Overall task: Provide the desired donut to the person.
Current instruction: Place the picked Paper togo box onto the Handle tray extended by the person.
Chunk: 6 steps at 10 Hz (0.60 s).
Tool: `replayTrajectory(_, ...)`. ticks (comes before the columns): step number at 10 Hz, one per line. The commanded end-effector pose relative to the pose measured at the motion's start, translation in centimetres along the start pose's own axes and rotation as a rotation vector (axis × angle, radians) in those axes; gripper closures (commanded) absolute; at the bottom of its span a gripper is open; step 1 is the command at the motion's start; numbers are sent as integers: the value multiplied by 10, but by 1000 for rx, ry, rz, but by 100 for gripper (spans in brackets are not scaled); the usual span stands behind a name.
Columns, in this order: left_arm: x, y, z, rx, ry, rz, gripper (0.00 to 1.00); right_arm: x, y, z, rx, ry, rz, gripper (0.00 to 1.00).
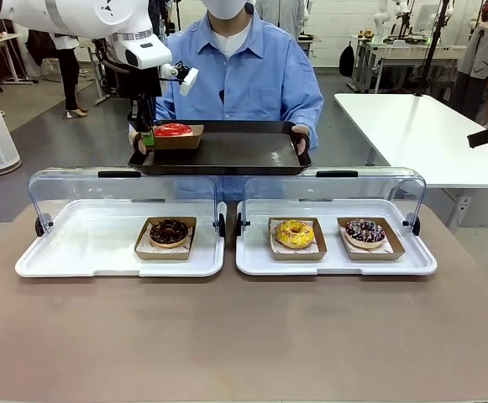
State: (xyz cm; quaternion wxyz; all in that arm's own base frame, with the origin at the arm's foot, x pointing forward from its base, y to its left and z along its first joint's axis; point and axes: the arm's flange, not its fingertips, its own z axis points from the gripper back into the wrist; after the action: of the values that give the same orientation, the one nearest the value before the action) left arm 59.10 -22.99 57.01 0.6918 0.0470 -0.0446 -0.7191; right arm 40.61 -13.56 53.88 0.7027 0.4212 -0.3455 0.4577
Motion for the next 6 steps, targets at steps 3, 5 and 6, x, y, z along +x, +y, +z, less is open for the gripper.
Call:
replayTrajectory(3,0,1,2,-4,1,-21,0,1,0,-1,6,-9,6,0)
replayTrajectory(5,1,1,5,-4,1,-26,22,1,0,-1,6,-9,6,0)
replayTrajectory(6,1,0,5,-6,0,-25,13,1,0,-1,6,-9,6,0)
